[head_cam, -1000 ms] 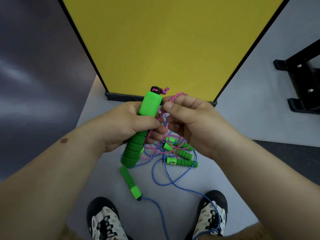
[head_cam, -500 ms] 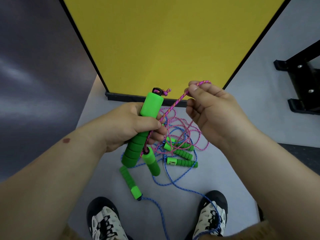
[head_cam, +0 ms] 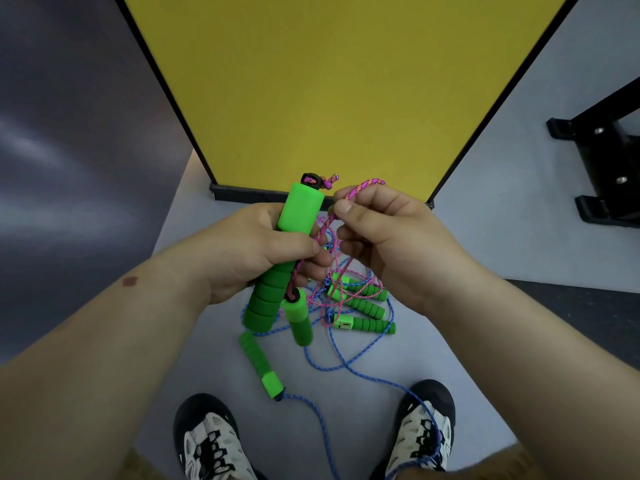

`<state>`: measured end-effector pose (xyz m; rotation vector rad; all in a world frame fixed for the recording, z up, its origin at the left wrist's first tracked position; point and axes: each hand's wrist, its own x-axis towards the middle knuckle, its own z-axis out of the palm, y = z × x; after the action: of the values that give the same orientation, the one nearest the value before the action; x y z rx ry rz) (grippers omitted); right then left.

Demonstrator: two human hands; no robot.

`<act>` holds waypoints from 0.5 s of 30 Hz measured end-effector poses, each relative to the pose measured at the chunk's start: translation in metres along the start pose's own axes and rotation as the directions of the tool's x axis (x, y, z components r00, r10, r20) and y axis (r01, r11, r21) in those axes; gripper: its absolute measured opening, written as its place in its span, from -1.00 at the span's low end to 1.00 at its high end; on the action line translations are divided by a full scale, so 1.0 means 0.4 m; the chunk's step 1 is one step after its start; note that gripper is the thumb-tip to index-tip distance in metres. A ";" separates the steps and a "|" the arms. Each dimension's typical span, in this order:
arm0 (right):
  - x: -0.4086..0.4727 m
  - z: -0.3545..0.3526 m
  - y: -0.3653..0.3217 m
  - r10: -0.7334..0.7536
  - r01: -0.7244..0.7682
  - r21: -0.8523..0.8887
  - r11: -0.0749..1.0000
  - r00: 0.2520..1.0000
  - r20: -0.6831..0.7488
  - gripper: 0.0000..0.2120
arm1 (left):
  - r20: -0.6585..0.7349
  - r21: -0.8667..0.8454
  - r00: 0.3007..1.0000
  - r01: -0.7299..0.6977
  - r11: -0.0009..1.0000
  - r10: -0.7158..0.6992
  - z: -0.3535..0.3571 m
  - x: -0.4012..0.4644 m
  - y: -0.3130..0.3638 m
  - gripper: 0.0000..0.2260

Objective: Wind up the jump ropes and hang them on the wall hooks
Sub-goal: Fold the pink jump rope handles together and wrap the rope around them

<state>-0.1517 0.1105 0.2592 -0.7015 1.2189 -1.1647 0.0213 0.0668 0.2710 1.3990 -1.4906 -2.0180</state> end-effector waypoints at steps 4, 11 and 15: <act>0.008 -0.010 -0.019 -0.032 0.038 0.082 0.996 0.997 -0.072 -0.92 | 0.016 0.013 1.000 0.014 1.000 -0.014 0.000 -0.001 -0.004 -0.92; 0.012 -0.019 -0.020 0.001 0.016 0.152 0.988 0.993 -0.114 -0.94 | 0.032 0.009 0.999 0.000 1.000 -0.001 0.001 0.001 -0.010 -0.90; 0.001 -0.001 -0.003 0.058 -0.060 0.051 0.997 0.998 0.021 -0.95 | 0.042 0.013 0.999 0.005 1.000 -0.006 0.001 0.001 -0.009 -0.89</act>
<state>-0.1526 0.1099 0.2601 -0.6330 1.1813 -1.1339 0.0219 0.0684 0.2677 1.3754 -1.5208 -2.0571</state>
